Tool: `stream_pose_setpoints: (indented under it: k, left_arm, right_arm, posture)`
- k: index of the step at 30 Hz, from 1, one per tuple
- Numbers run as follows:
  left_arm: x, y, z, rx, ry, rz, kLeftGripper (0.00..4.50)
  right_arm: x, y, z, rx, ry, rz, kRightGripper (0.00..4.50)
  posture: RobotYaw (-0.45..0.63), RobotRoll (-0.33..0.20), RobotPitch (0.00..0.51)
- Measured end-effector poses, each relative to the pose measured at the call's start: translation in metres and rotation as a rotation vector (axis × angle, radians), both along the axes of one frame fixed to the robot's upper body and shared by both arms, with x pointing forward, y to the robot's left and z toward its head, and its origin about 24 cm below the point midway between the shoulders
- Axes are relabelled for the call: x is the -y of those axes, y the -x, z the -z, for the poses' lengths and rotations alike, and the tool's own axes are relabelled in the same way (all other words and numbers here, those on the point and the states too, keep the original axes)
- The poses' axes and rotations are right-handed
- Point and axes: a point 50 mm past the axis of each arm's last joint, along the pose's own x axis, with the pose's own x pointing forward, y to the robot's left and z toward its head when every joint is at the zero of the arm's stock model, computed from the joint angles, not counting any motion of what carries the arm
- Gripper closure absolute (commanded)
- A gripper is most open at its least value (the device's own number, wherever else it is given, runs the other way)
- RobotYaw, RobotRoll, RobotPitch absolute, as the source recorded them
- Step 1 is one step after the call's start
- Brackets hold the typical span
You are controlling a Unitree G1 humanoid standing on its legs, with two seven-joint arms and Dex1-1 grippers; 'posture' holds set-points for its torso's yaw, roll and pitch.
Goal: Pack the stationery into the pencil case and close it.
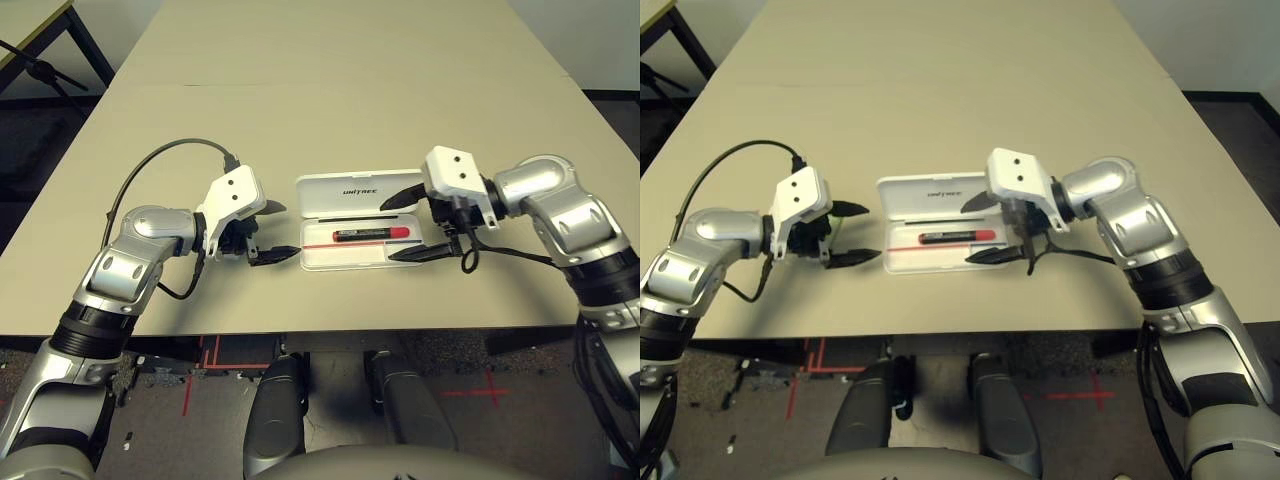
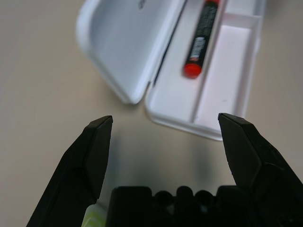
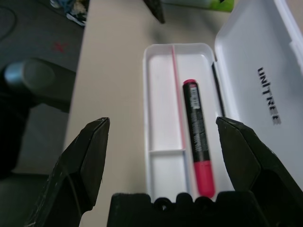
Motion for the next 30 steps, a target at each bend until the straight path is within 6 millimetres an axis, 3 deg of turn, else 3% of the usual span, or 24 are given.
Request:
stream_pose_setpoints:
  k: [5,14,30]
  left_arm:
    - [-0.011,-0.001,-0.001,-0.015,-0.01,-0.139,0.0]
    - [-0.021,-0.003,0.008,-0.065,-0.032,-0.417,0.0]
    - [-0.023,0.001,0.018,-0.105,-0.071,-0.635,0.0]
  right_arm:
    - [0.015,0.003,-0.002,-0.046,-0.008,0.058,0.03]
    - [0.016,0.005,0.001,-0.053,-0.012,0.078,0.03]
    - [0.016,0.005,0.002,-0.041,-0.015,0.075,0.03]
  posture:
    - [0.02,0.0,0.216]
    - [0.03,0.0,0.218]
    - [0.04,0.0,0.223]
